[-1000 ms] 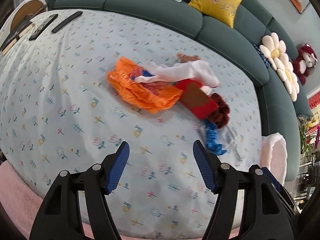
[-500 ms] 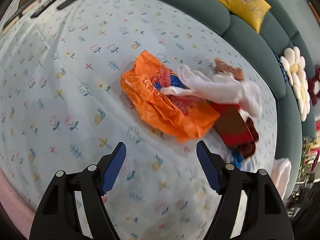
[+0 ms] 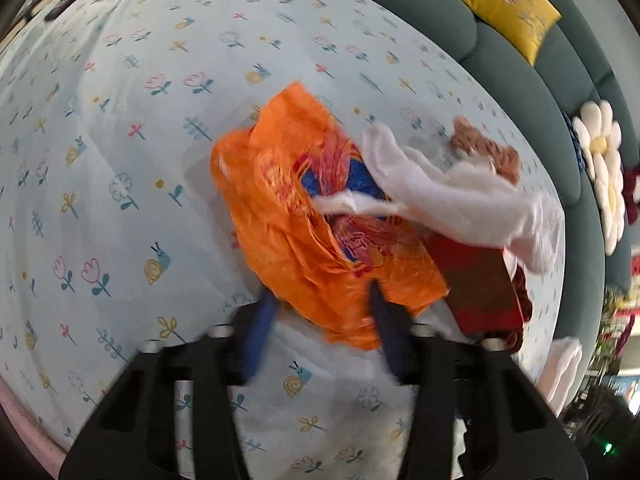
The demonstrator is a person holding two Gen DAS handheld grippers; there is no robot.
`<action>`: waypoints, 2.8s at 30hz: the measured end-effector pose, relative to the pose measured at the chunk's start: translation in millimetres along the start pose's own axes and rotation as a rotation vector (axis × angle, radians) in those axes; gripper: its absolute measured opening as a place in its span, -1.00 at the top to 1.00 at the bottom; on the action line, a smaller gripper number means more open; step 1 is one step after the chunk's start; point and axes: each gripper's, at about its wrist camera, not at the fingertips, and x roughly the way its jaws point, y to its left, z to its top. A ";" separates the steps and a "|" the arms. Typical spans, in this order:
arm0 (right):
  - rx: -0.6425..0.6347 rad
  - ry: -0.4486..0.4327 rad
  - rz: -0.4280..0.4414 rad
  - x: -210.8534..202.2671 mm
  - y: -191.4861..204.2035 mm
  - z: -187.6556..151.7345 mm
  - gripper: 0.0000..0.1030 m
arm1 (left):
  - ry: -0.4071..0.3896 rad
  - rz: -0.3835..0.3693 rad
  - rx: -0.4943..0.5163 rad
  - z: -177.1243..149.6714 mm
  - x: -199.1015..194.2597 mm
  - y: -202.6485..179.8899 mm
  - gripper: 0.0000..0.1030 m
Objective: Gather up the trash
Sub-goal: 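Grasp the blue ribbon with the right tool while the left tool grasps the orange bag, then carry the blue ribbon and orange bag over the wastebasket with both tools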
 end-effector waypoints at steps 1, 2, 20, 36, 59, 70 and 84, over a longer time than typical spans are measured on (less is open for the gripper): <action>0.003 0.000 0.002 -0.4 -1.1 -1.5 0.39 | 0.000 -0.002 0.003 -1.3 -0.6 1.0 0.50; 0.006 0.000 0.008 -1.2 -2.2 -2.7 0.45 | 0.004 -0.009 0.006 -4.4 -1.0 2.0 0.60; 0.031 -0.117 0.099 -79.6 -9.4 -27.8 0.62 | -0.043 -0.052 0.082 -63.7 -63.6 -10.1 0.71; 0.080 -0.315 0.124 -176.2 -46.3 -39.8 0.62 | -0.168 -0.129 0.279 -113.4 -139.1 -87.4 0.71; 0.193 -0.481 0.091 -255.0 -137.4 -55.0 0.62 | -0.231 -0.186 0.557 -184.0 -176.5 -198.4 0.71; 0.280 -0.496 0.045 -262.4 -194.8 -64.1 0.62 | -0.216 -0.229 0.676 -212.4 -167.1 -249.0 0.70; 0.393 -0.479 -0.029 -253.1 -270.1 -72.9 0.62 | -0.150 -0.248 0.782 -235.3 -132.2 -315.1 0.70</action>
